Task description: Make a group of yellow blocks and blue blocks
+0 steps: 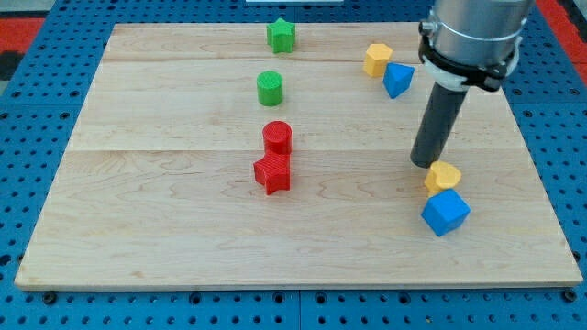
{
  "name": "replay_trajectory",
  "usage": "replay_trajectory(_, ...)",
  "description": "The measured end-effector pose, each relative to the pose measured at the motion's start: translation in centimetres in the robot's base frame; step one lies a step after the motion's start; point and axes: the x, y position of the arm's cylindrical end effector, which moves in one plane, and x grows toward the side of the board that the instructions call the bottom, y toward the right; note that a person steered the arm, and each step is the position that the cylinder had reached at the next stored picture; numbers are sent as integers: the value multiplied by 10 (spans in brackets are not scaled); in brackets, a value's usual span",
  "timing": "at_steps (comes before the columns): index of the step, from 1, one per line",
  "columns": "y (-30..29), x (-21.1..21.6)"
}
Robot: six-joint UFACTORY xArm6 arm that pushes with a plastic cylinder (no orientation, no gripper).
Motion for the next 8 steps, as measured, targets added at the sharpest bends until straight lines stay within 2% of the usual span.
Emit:
replay_trajectory(1, -17, -16)
replay_trajectory(2, -3, -82)
replay_trajectory(3, 51, -118)
replay_trajectory(4, 56, -175)
replay_trajectory(5, 20, -203)
replay_trajectory(7, -31, -120)
replay_trajectory(8, -64, -157)
